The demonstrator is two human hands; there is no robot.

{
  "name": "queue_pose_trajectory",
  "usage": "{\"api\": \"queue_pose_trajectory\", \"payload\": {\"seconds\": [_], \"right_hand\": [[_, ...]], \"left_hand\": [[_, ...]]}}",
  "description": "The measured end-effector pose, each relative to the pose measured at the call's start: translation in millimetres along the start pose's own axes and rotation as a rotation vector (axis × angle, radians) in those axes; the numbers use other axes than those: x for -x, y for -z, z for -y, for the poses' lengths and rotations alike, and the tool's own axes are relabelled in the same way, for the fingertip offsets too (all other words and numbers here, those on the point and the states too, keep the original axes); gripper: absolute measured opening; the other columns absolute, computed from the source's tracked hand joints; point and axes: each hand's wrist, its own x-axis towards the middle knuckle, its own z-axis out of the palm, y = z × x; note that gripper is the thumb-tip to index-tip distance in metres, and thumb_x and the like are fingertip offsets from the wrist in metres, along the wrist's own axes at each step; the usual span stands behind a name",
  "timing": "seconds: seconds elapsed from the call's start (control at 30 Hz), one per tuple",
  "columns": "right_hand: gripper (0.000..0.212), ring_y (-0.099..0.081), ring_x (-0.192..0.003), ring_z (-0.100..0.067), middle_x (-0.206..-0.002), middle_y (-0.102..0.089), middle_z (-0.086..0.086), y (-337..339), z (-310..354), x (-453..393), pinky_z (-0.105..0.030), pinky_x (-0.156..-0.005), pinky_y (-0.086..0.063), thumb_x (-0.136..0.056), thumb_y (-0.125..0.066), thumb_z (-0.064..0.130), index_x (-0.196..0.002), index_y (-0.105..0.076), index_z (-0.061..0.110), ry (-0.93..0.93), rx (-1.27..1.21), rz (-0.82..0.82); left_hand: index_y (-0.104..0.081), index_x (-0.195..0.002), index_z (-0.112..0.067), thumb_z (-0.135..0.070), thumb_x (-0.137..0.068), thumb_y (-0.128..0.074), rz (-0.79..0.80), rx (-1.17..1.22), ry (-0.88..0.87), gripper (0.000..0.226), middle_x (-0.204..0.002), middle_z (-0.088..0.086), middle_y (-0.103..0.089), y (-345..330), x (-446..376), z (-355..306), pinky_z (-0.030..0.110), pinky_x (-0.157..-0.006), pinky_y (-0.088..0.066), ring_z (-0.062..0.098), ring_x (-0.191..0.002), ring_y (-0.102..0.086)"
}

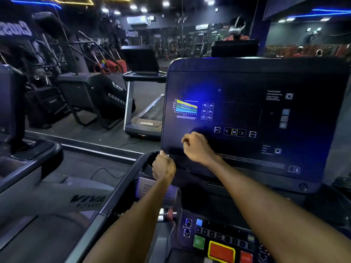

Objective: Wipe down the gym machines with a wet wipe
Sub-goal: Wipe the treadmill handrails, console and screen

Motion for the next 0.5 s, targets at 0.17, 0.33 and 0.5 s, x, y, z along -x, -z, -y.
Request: {"api": "queue_pose_trajectory", "payload": {"seconds": [0.17,0.33,0.5], "right_hand": [[0.021,-0.062,-0.109,-0.030,-0.112,-0.070,-0.013,6,-16,30,-0.031,-0.087,-0.046,-0.088,-0.057,0.010,-0.106,-0.069,0.007,-0.221,-0.162,0.080],[0.014,-0.068,-0.086,-0.021,-0.096,-0.074,-0.009,34,-56,78,-0.026,-0.073,-0.055,-0.081,-0.073,0.010,-0.095,-0.073,0.011,-0.416,-0.325,-0.065],[0.011,-0.063,-0.083,-0.012,-0.088,-0.071,-0.001,75,-109,132,-0.017,-0.063,-0.041,-0.080,-0.078,0.015,-0.090,-0.076,0.014,-0.556,-0.385,-0.082]], "left_hand": [[-0.068,-0.101,0.002,-0.032,-0.106,-0.030,0.184,0.393,-0.035,0.052,-0.098,0.020,-0.064,-22,44,-27,0.034,-0.072,-0.049,0.031,-0.090,-0.063],[-0.062,-0.071,-0.008,-0.014,-0.100,-0.050,0.438,0.494,-0.088,0.032,-0.060,0.005,-0.059,-51,90,-43,0.021,-0.042,-0.044,0.009,-0.048,-0.057],[-0.068,-0.071,-0.006,-0.007,-0.082,-0.062,0.636,0.308,-0.097,0.013,-0.060,0.007,-0.061,-93,125,-45,0.022,-0.048,-0.043,0.020,-0.054,-0.055]]}}
